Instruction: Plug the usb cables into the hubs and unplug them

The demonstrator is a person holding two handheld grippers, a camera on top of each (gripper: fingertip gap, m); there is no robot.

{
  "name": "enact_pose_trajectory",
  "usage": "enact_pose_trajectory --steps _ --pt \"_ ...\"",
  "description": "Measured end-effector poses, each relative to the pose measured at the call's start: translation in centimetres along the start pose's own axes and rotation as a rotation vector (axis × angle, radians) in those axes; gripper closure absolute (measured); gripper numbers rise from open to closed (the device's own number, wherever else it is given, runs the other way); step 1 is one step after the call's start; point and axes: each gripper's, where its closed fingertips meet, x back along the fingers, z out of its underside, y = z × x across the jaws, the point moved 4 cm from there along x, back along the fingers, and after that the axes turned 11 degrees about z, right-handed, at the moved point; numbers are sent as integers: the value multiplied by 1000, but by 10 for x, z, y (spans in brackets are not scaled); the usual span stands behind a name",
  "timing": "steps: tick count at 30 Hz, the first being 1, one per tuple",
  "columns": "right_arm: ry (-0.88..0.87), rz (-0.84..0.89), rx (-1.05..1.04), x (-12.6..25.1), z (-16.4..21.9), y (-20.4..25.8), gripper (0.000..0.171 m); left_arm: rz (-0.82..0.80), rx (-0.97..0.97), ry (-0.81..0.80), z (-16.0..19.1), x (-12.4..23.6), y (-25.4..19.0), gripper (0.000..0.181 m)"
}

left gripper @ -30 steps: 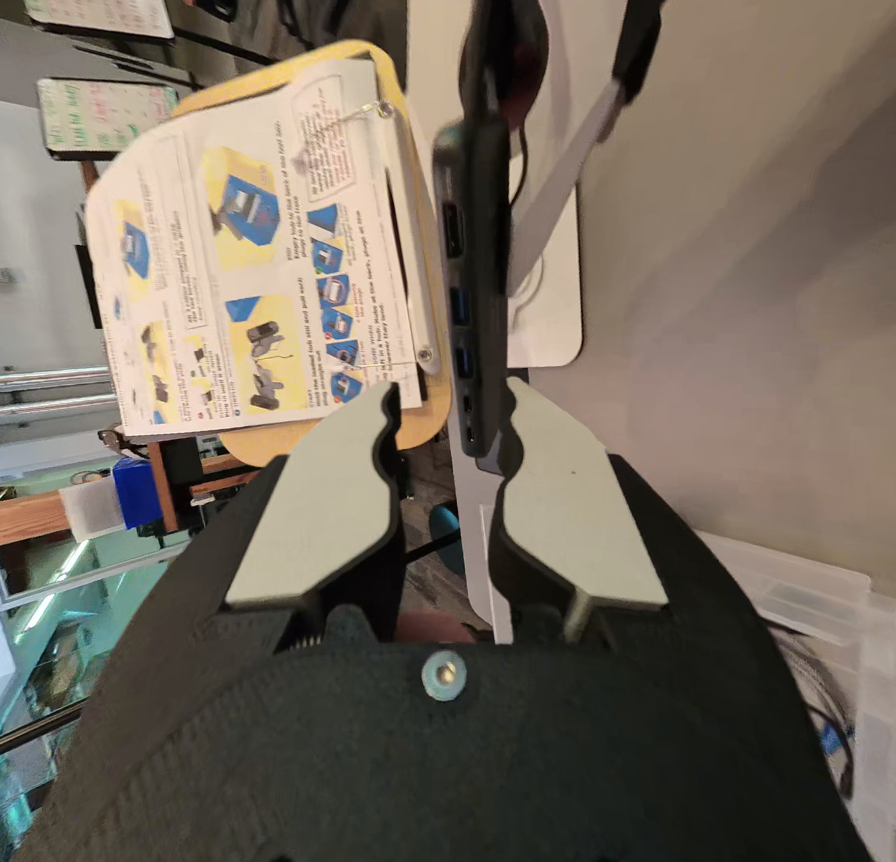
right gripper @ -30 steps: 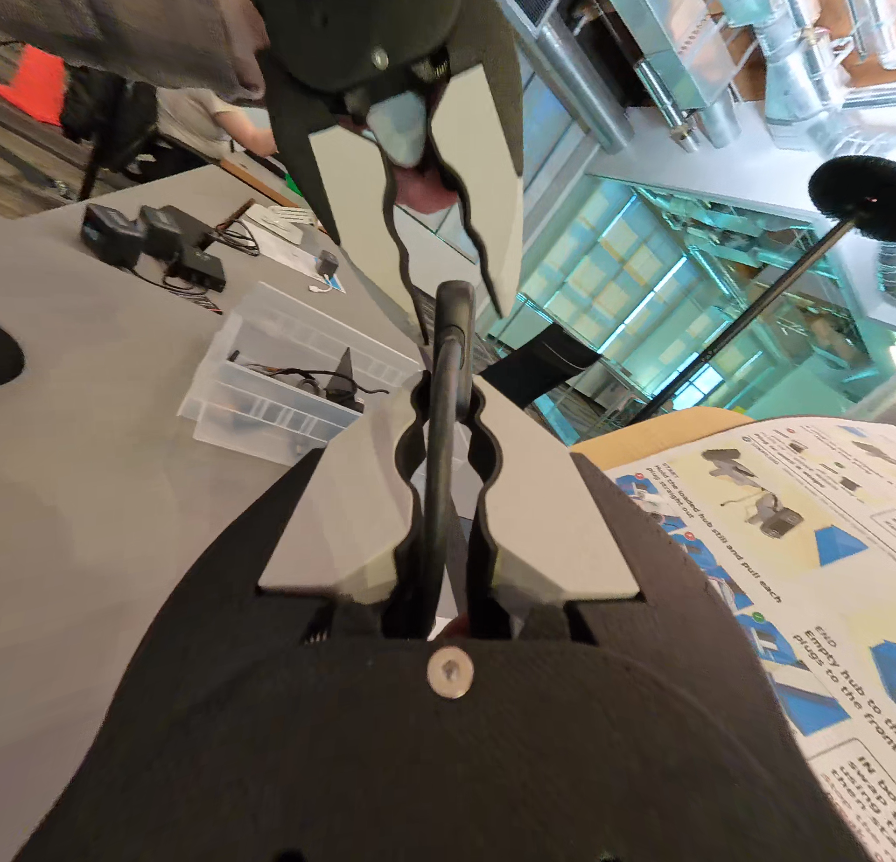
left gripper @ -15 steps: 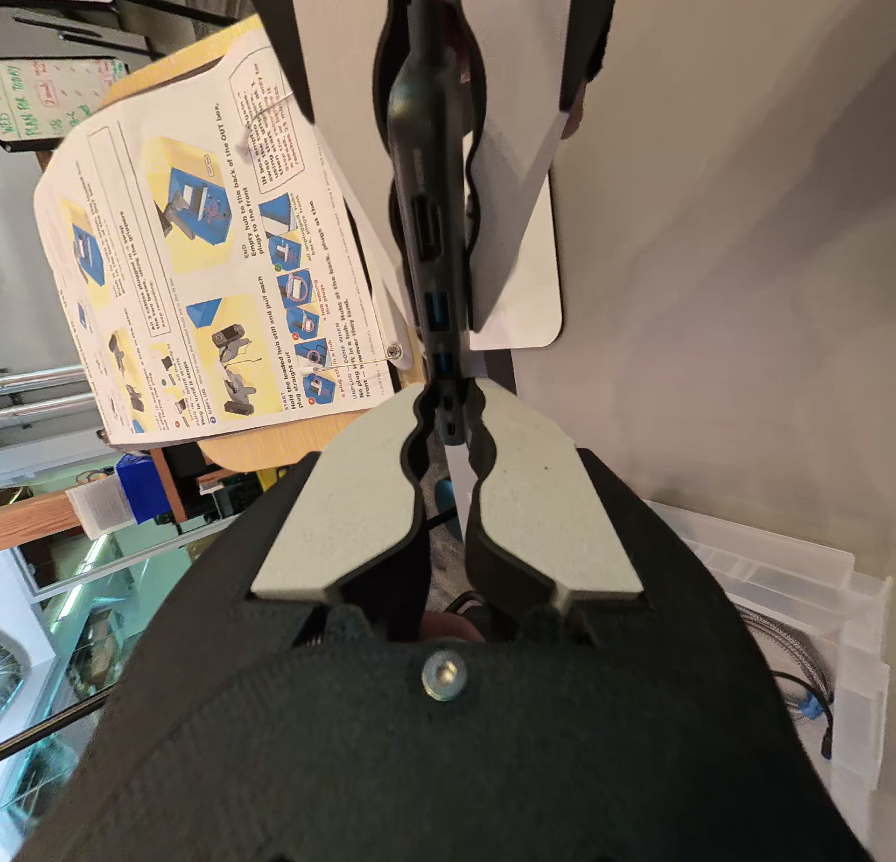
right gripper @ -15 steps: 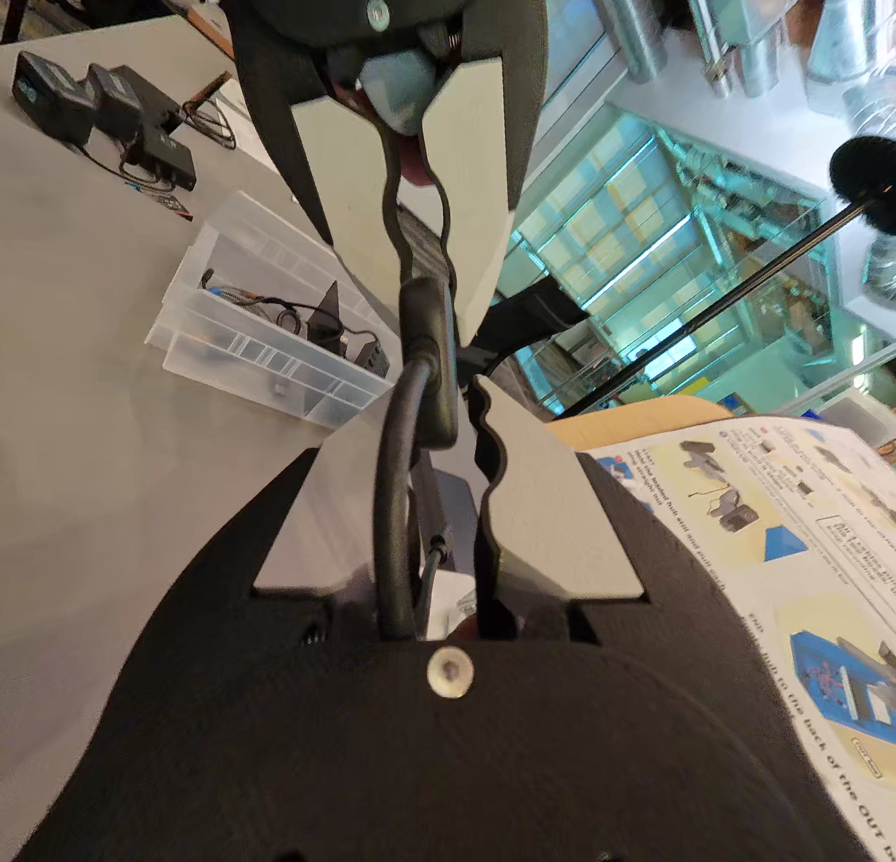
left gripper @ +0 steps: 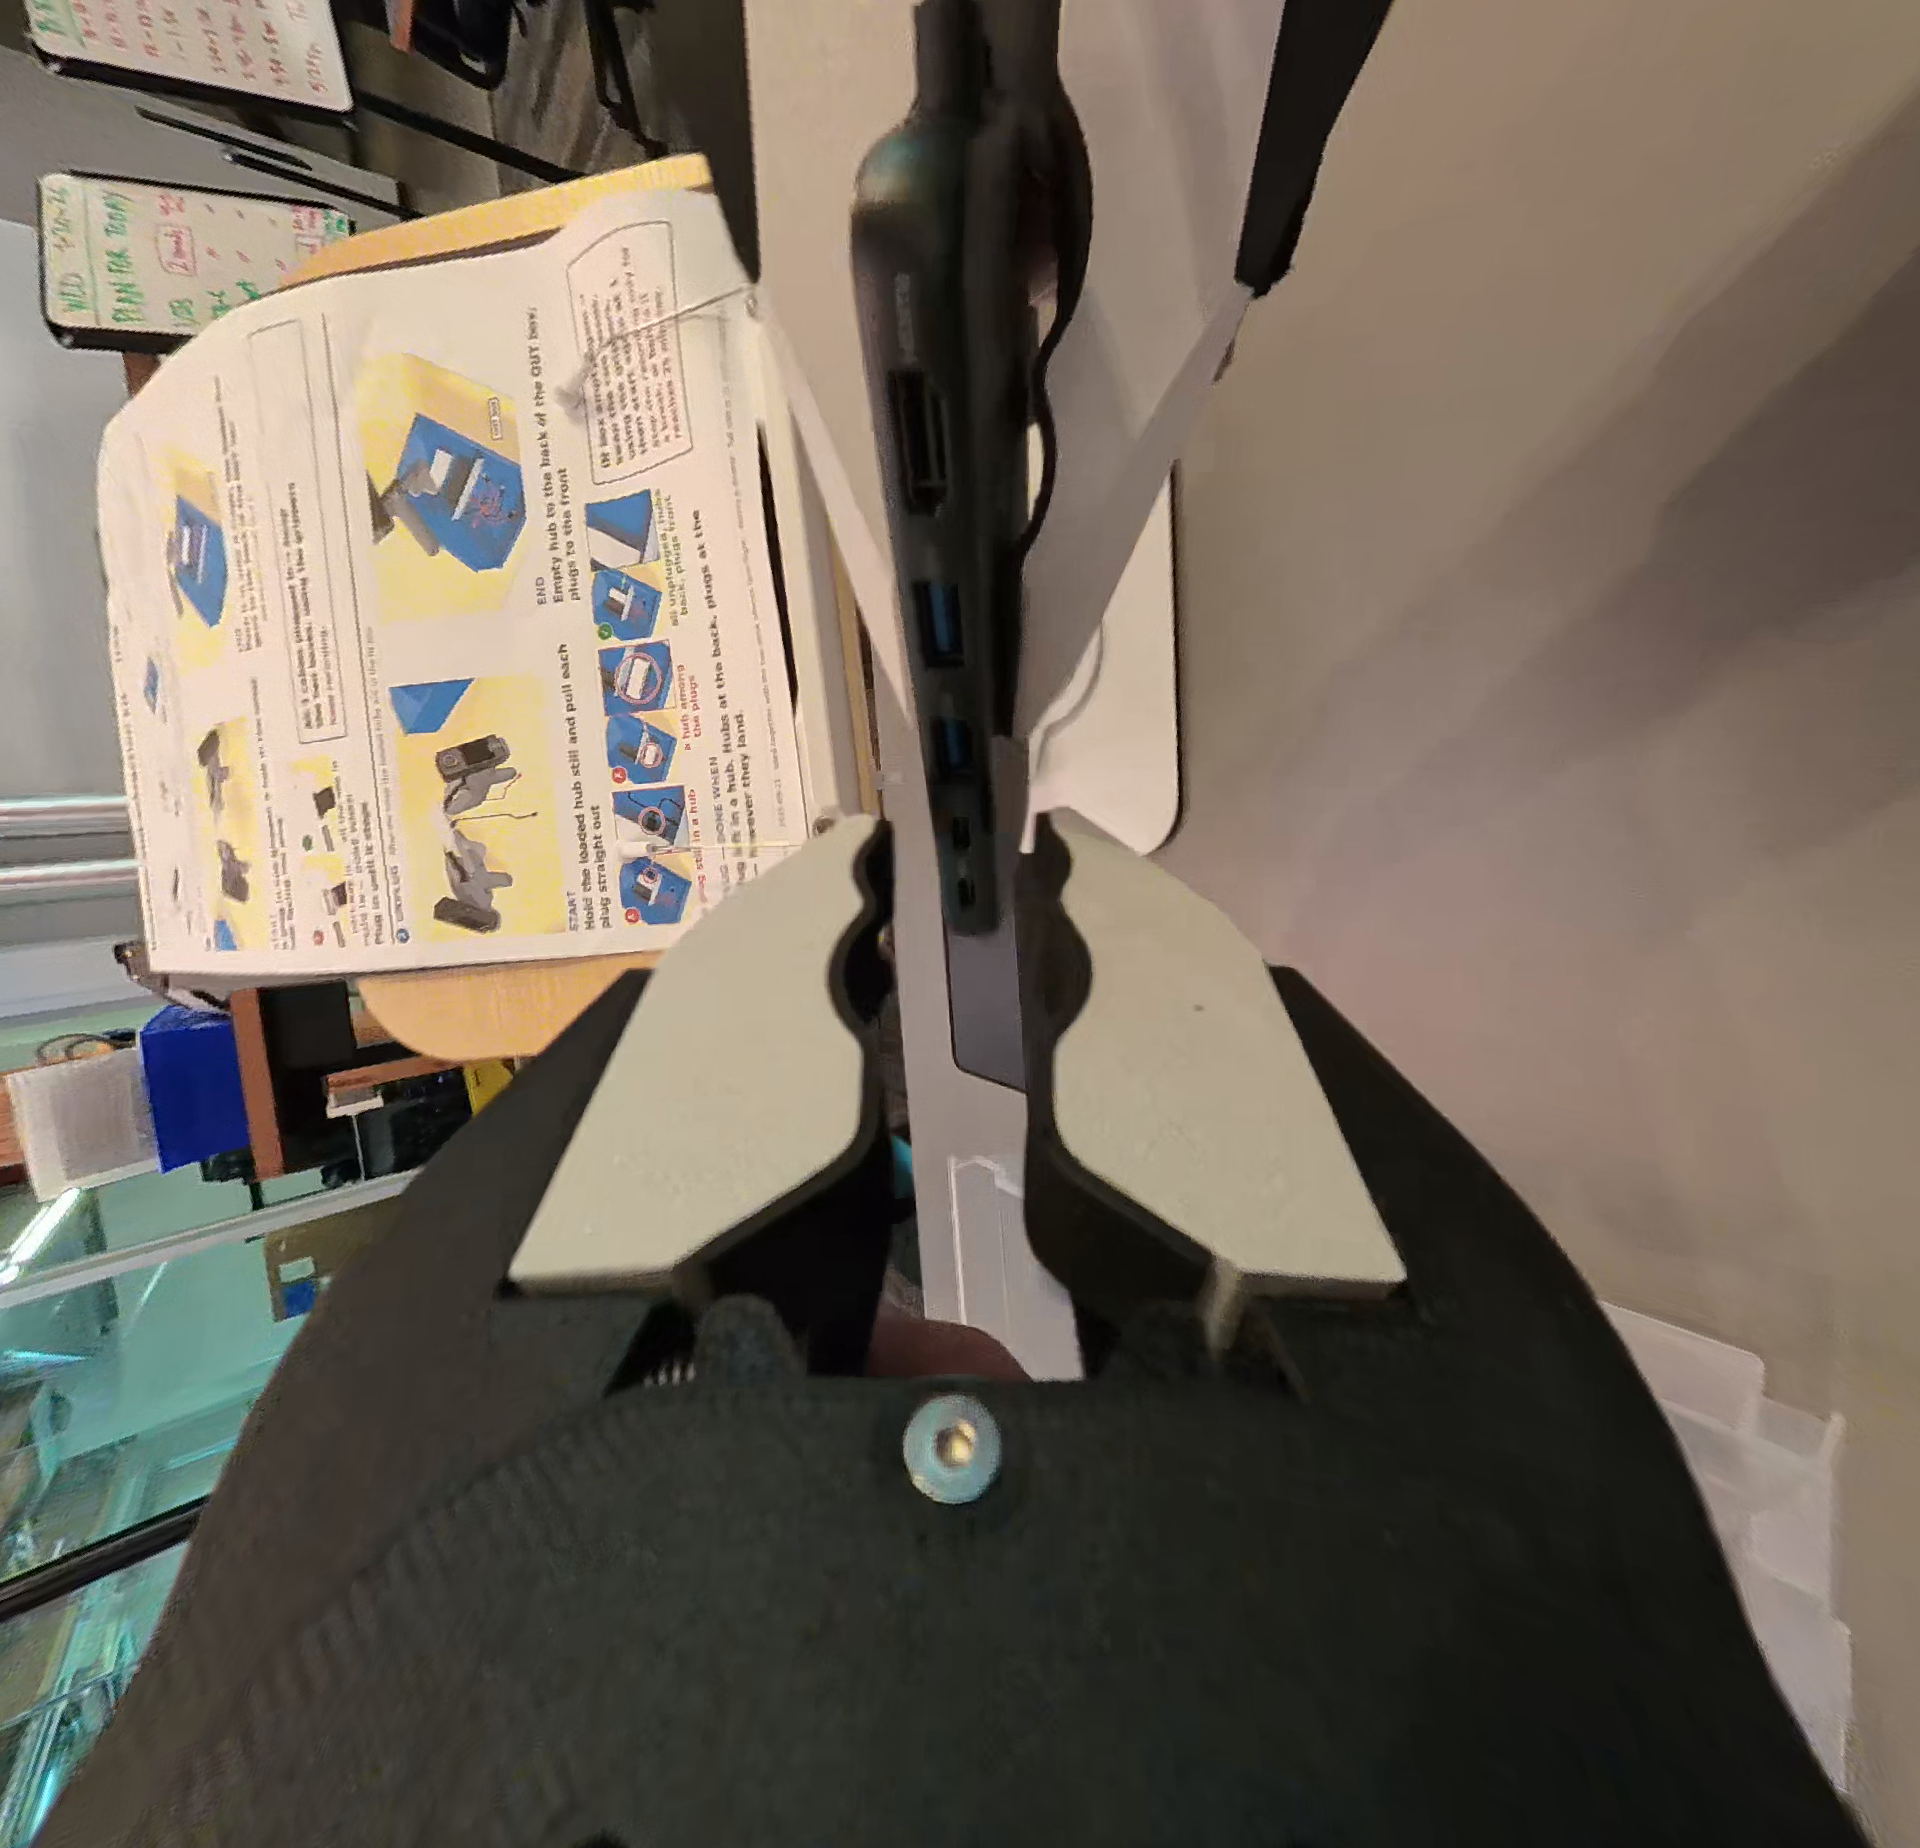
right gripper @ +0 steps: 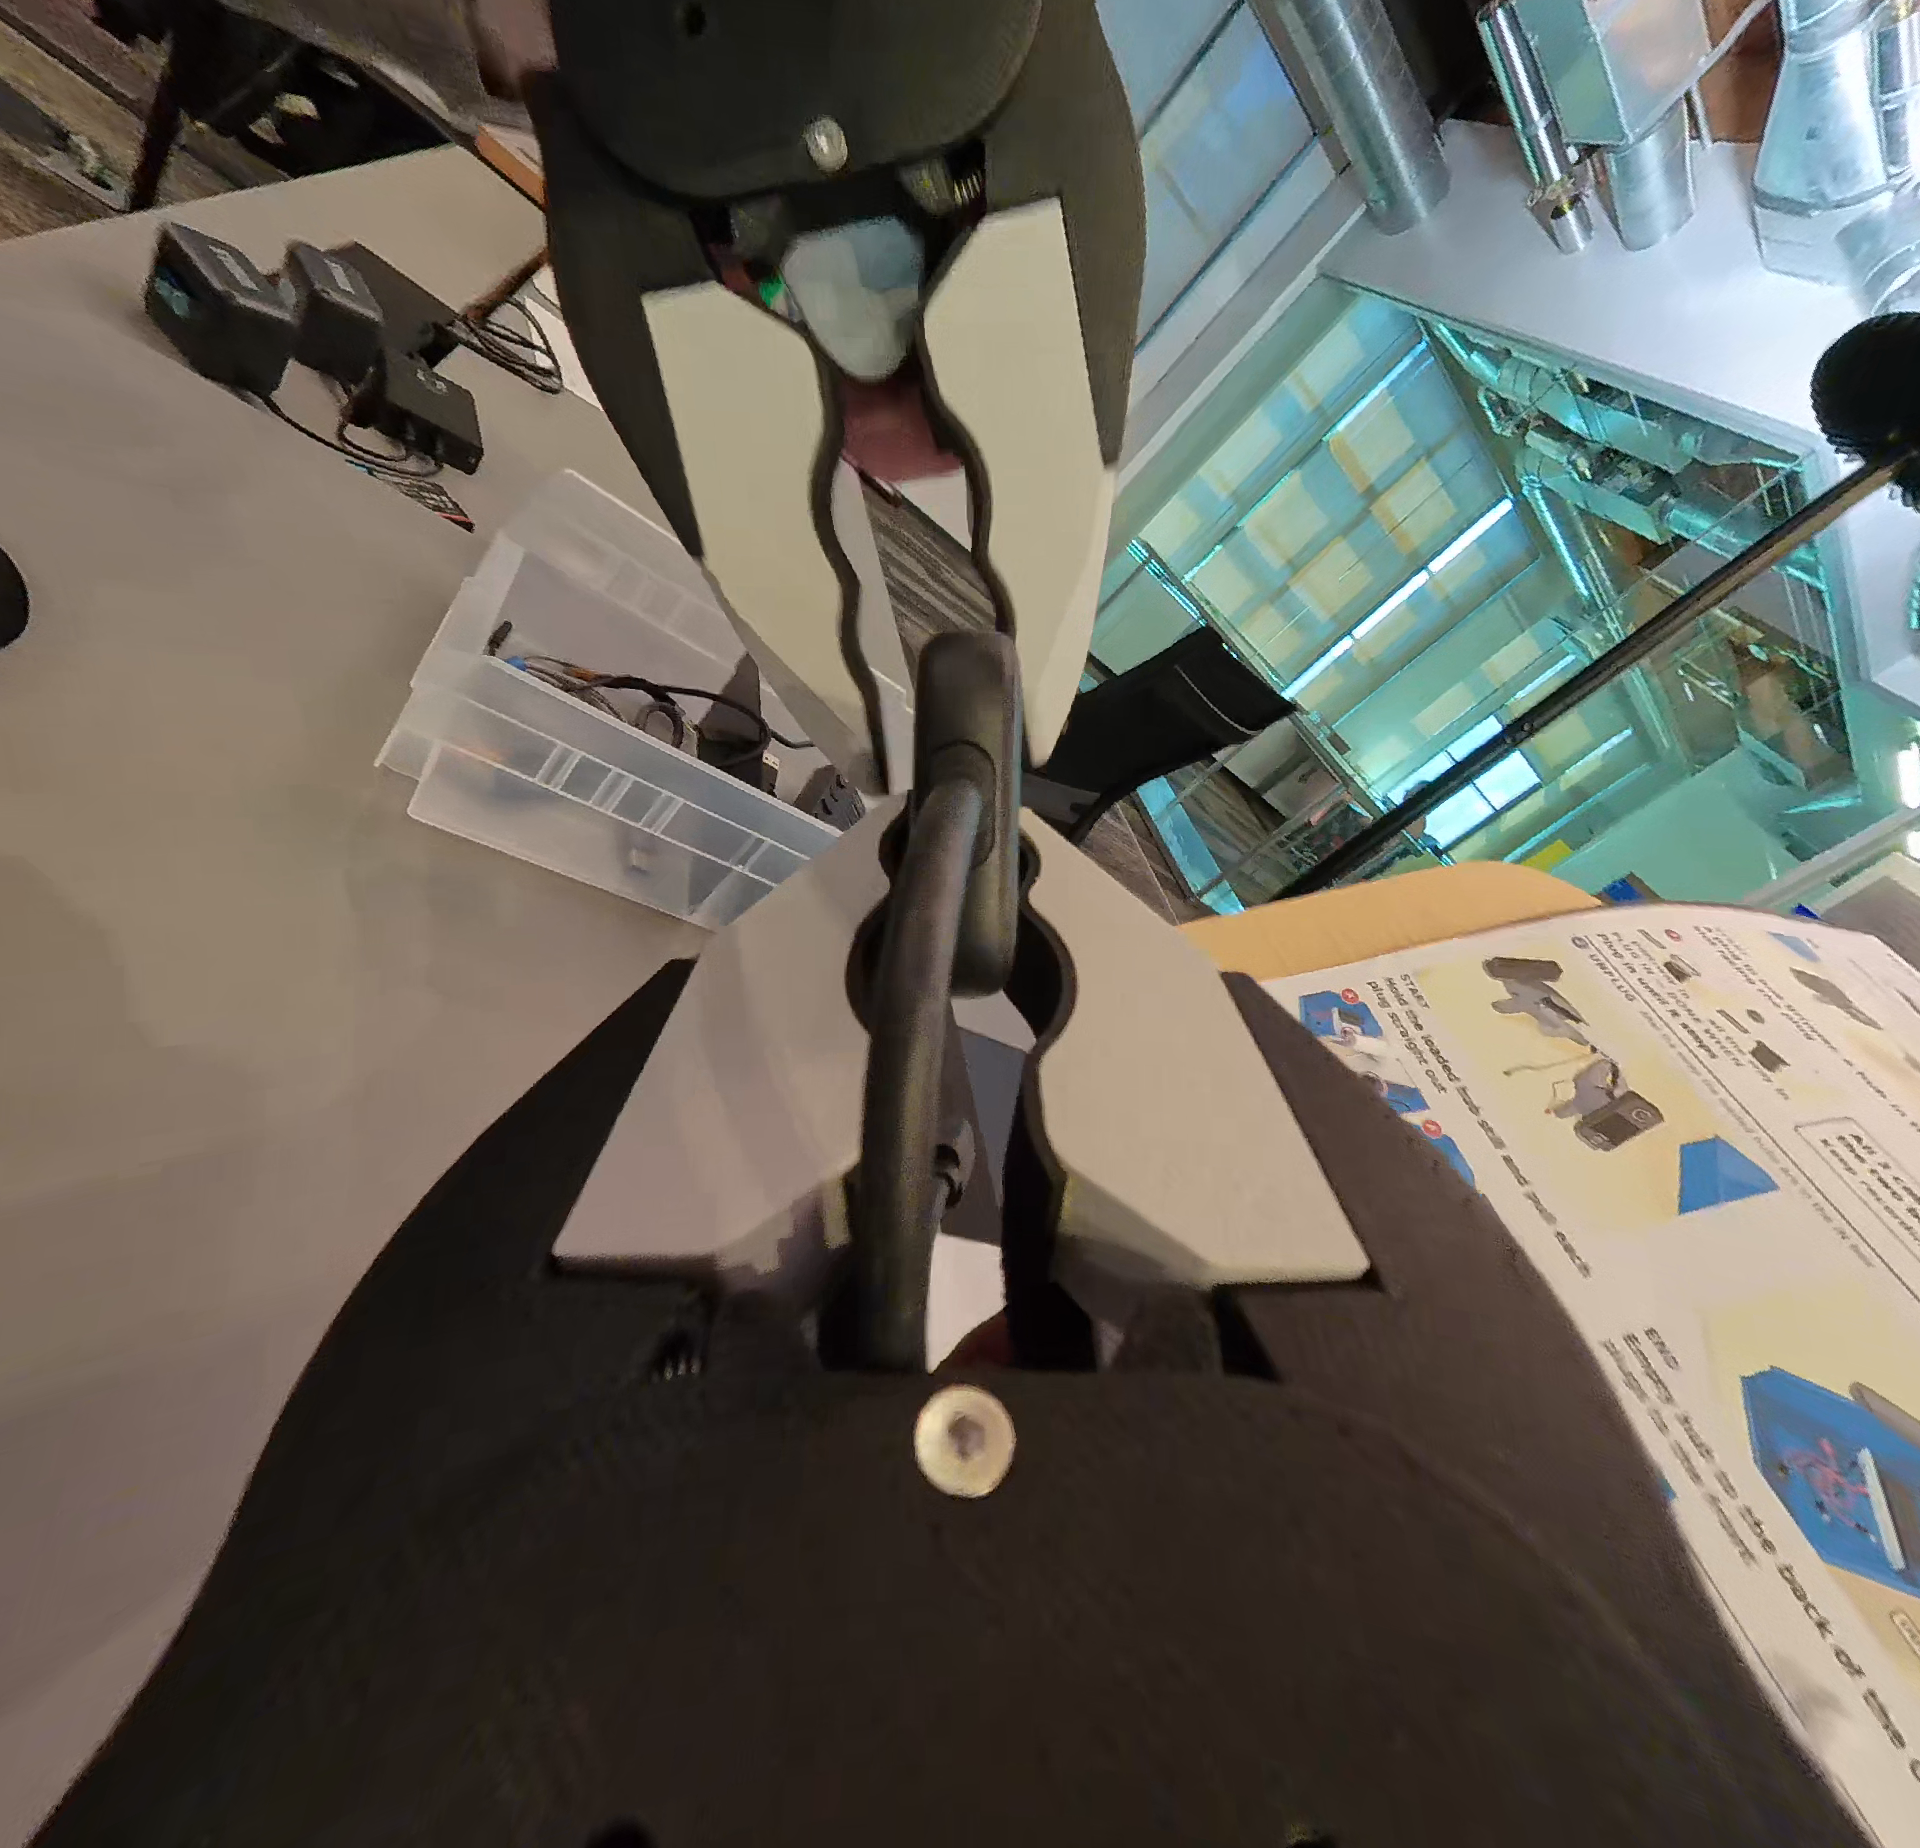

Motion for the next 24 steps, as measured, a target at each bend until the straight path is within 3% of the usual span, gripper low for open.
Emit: enact_pose_trajectory --steps 2,11,19,24 --pt "25 14 4 3 6 -5 162 -18 34 16 7 9 2 143" --pt "175 -67 -46 24 38 -8 162 -128 214 133 81 57 -20 146" --pt "210 -104 -88 19 59 1 161 -11 438 395 199 55 -95 152" --pt "227 -122 -97 15 66 7 161 35 675 450 250 37 -133 147"
